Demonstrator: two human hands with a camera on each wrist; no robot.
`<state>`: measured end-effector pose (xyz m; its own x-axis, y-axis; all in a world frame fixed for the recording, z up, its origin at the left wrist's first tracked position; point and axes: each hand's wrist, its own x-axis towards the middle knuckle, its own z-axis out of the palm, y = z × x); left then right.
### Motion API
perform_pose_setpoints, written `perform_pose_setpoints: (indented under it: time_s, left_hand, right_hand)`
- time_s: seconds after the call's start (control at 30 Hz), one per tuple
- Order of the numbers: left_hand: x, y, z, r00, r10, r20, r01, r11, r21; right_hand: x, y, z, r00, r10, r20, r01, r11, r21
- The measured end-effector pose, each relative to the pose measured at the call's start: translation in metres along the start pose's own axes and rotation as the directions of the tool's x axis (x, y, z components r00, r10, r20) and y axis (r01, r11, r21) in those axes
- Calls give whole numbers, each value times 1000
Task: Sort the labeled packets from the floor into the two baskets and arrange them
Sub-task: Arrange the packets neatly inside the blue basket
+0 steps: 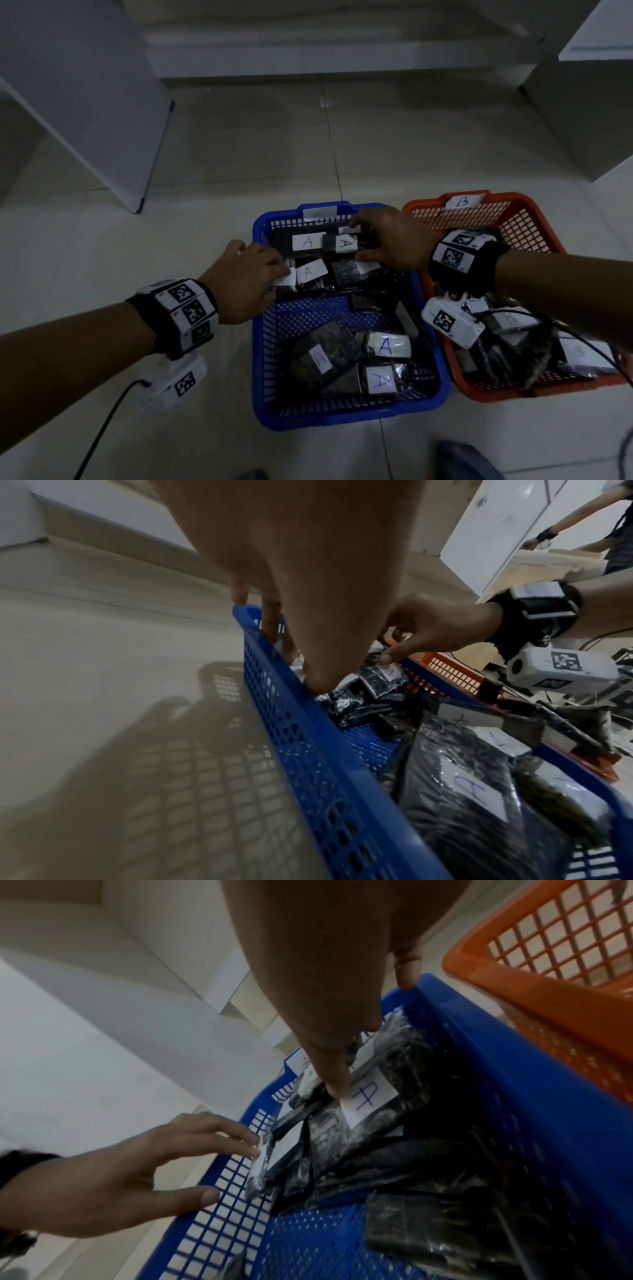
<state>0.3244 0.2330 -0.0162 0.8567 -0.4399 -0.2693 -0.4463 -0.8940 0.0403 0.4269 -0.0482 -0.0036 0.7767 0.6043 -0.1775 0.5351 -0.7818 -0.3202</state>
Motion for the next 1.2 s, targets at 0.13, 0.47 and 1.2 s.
perform_pose_setpoints:
  time_s: [0.13, 0.47, 1.2]
  left_hand:
    - [1, 3, 1, 1000, -2, 12, 2, 1000, 1]
    - [1, 4, 3, 1000, -3, 19, 4, 1000, -28]
    - [-23, 37, 10, 936, 239, 258, -167, 948, -272]
  right_hand:
    - [1, 4, -1, 1000, 4, 3, -3, 997, -76]
    - [-6, 16, -15, 998, 49, 37, -42, 986, -164]
    - [-61, -52, 31, 877, -257, 406, 65, 901, 429]
